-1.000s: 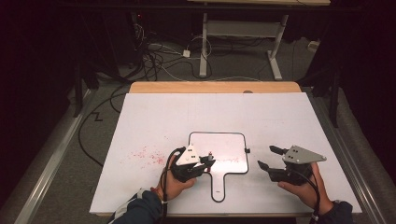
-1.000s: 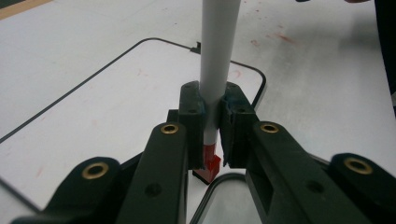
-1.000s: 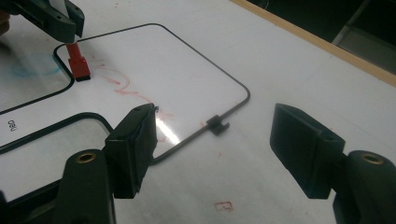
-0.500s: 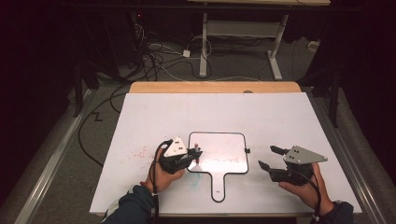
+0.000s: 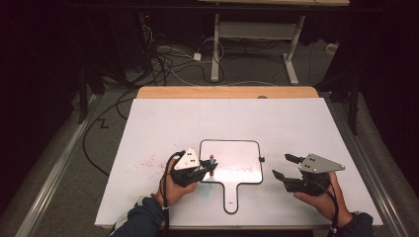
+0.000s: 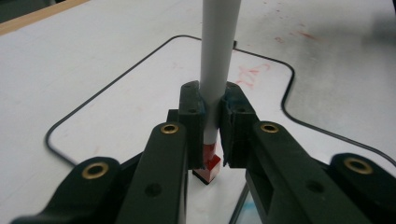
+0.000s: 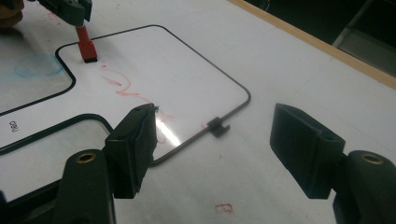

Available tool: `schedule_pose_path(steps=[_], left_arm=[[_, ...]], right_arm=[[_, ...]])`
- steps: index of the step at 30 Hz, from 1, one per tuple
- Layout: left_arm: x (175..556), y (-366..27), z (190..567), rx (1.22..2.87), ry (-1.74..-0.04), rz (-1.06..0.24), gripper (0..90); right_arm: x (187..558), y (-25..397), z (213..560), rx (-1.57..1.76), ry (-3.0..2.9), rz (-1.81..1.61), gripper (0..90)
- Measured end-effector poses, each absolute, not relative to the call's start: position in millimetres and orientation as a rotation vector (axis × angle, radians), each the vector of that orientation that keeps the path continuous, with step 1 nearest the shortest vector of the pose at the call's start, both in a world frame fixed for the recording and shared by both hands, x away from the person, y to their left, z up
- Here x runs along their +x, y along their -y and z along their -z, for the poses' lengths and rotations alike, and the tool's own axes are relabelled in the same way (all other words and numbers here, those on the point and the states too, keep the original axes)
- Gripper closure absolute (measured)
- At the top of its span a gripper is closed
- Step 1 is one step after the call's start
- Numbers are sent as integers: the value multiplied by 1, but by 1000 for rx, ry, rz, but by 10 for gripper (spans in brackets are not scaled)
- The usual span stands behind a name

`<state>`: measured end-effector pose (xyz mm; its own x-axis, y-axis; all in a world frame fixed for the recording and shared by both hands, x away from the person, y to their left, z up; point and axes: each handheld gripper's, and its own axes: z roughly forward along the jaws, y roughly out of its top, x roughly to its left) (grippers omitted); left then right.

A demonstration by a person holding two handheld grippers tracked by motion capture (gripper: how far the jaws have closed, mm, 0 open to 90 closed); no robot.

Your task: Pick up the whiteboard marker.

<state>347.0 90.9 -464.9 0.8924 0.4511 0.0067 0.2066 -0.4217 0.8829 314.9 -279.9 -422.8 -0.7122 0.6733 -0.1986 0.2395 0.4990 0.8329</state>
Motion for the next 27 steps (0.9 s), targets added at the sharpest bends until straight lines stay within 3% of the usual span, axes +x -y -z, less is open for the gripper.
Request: schedule_pose_path(steps=[14,19,27], left_arm=[[335,-140,465,2029,-533,-292,786],[340,-130,466,2014,-507,-284,787],[358,-82,464,2029,-434,-259,787]], right_arm=[[313,282,423,756,-2233,-1125,329],[314,280,423,757,-2236,-1128,330],[316,279,423,753,-2244,-1125,331]])
